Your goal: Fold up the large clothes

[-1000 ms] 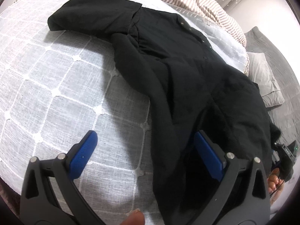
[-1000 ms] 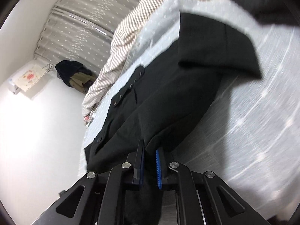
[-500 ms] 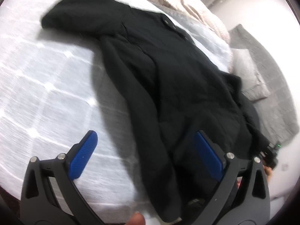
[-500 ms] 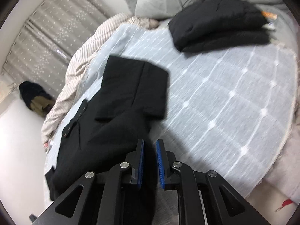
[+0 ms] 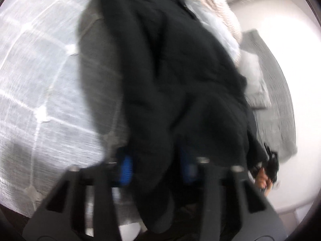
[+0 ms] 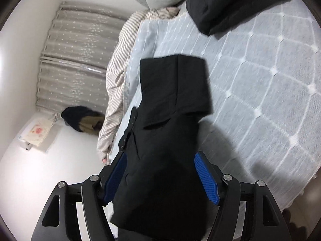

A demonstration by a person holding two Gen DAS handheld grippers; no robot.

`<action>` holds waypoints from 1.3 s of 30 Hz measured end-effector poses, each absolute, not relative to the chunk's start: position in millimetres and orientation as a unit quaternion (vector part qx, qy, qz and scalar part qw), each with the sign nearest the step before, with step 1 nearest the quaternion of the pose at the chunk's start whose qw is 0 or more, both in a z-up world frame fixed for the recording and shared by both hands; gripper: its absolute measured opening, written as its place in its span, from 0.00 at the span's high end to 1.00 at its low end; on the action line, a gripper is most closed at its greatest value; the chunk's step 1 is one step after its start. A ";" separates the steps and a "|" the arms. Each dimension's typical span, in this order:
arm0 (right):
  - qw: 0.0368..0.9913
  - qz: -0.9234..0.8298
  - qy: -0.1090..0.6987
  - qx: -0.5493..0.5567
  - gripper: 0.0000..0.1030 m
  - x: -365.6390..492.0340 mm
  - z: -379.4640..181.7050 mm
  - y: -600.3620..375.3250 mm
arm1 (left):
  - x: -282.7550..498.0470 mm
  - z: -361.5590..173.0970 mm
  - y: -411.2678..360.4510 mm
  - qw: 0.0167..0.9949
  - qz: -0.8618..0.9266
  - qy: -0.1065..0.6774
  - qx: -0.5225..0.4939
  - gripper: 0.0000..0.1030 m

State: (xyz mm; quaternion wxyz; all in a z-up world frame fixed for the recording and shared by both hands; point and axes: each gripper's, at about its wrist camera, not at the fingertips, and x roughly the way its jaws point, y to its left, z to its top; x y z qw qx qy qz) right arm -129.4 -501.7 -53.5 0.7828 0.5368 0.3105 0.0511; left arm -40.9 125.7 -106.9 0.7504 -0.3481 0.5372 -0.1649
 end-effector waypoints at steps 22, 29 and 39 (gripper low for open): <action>0.850 -0.042 0.452 0.266 0.95 -176.6 -36.4 -458.1 | -102.8 -25.5 189.8 0.838 -0.096 0.502 -0.191 0.95; 0.801 -0.107 0.549 0.212 0.79 -150.6 -101.4 -456.0 | -87.6 -82.3 164.9 0.809 -0.059 0.579 -0.086 0.84; 0.860 -0.173 0.464 0.125 0.30 -128.9 -25.9 -418.9 | -74.2 -25.2 170.7 0.878 0.007 0.477 -0.026 0.25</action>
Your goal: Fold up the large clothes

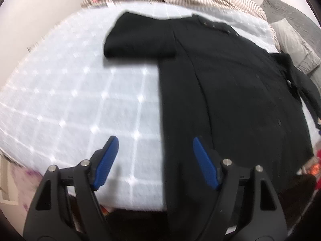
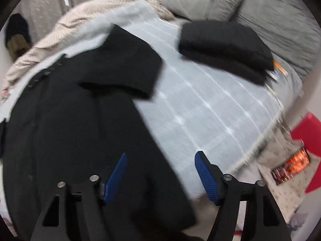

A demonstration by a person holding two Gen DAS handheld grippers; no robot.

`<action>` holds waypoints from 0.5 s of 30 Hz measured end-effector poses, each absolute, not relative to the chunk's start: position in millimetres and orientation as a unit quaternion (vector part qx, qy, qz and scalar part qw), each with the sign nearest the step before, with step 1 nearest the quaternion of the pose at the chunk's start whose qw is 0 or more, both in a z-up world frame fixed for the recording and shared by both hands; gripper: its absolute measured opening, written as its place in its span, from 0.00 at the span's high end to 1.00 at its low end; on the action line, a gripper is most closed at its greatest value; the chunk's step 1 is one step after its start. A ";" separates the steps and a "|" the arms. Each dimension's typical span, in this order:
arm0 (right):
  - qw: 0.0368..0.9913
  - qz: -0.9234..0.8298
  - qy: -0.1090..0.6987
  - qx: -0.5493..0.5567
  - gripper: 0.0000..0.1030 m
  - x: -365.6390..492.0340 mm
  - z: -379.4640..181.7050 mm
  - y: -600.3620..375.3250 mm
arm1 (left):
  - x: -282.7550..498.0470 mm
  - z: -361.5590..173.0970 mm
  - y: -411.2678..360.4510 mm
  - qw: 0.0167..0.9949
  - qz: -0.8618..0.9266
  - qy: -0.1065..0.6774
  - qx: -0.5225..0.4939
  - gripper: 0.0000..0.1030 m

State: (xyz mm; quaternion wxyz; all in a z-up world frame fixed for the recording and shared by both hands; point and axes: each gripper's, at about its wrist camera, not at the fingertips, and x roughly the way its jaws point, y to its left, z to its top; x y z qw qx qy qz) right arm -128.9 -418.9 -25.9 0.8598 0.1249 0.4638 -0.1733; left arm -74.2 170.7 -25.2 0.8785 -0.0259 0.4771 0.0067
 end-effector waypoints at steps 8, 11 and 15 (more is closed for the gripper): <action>0.896 -0.049 0.433 0.083 0.28 -48.4 1.2 -294.3 | -5.2 -20.4 155.3 0.897 0.006 0.441 0.024 0.22; 0.903 -0.007 0.422 0.077 0.25 -21.0 -8.4 -249.6 | 24.1 -27.9 151.3 0.900 0.017 0.434 0.041 0.22; 0.884 0.030 0.458 0.092 0.25 7.4 -49.2 -207.3 | 69.2 -49.1 148.8 0.901 0.027 0.430 0.053 0.22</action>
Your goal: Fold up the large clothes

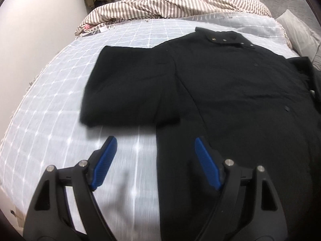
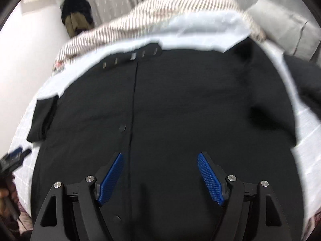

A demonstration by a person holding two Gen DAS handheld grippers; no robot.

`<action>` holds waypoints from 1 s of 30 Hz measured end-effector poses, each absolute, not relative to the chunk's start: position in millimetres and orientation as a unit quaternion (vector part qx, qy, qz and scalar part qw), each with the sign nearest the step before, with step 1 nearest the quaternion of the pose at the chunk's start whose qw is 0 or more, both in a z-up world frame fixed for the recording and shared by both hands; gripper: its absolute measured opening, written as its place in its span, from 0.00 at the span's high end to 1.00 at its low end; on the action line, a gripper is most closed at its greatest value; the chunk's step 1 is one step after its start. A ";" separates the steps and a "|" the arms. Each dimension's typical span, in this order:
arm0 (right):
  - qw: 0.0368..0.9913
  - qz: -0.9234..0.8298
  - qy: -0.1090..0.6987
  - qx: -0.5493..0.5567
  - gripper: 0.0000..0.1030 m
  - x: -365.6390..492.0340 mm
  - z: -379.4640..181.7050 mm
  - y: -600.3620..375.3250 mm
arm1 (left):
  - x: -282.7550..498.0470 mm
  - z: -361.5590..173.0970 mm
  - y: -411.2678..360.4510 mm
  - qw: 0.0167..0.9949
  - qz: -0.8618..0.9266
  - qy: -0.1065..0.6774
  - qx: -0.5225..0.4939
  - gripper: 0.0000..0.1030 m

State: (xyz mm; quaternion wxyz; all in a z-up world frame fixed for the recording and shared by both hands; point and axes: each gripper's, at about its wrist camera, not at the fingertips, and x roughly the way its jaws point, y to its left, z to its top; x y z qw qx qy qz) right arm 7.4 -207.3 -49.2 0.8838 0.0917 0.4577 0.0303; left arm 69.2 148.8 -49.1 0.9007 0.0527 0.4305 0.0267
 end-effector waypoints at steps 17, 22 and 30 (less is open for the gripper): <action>0.847 0.067 0.523 0.064 0.25 76.4 -89.7 -143.3 | 74.4 -18.4 261.6 0.929 0.065 0.349 -0.108 0.87; 0.858 0.068 0.507 0.037 0.25 64.2 -85.4 -138.2 | 35.1 -5.4 357.2 0.915 0.199 0.325 -0.136 0.84; 0.864 0.080 0.497 0.004 0.25 52.0 -85.5 -128.9 | -18.0 -50.2 483.7 0.857 0.252 0.305 -0.331 0.32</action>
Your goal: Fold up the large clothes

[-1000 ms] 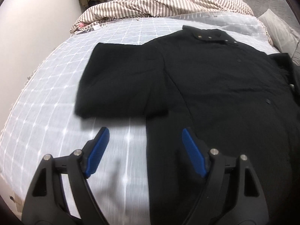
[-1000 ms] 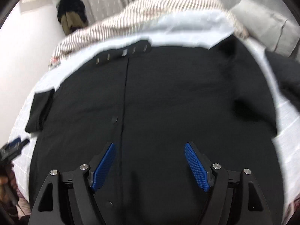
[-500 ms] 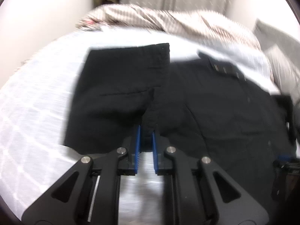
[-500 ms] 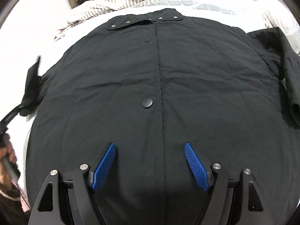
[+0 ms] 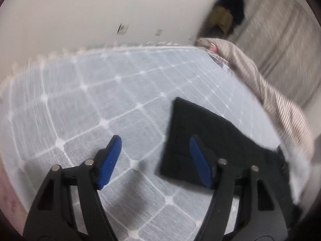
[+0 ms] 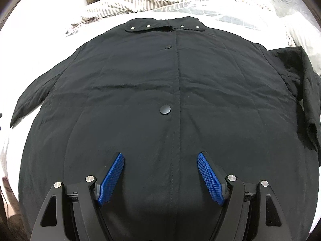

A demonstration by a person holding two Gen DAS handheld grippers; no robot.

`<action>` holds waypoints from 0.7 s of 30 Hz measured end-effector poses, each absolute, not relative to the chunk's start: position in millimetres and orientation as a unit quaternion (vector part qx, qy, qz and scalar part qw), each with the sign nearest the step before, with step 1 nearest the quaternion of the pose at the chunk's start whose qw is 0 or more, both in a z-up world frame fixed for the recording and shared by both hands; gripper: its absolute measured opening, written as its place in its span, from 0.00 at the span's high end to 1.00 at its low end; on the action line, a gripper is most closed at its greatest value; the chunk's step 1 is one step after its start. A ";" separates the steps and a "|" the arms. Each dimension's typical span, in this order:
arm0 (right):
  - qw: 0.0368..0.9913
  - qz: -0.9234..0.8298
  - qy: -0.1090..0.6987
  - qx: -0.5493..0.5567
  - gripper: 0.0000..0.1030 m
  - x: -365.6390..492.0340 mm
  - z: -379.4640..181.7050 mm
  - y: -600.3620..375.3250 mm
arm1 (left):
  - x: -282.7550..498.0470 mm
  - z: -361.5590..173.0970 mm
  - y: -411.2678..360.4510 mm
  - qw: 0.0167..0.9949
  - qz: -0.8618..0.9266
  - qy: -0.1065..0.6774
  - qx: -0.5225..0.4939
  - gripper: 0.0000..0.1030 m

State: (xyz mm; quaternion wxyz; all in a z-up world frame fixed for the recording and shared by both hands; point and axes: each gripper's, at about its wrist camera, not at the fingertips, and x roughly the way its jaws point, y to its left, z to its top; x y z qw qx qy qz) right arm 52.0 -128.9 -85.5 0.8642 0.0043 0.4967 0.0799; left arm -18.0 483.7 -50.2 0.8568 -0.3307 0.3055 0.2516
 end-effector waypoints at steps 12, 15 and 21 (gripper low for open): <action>0.864 0.055 0.500 -0.008 0.25 53.9 -98.5 -127.1 | 56.6 -75.0 446.9 0.861 0.137 0.385 -0.302 0.76; 0.864 0.051 0.500 -0.009 0.24 53.4 -98.3 -125.7 | 44.1 -63.9 440.1 0.872 0.186 0.355 -0.281 0.78; 0.865 0.061 0.499 -0.010 0.22 53.2 -98.7 -130.3 | 40.7 -76.5 427.3 0.858 0.251 0.379 -0.239 0.73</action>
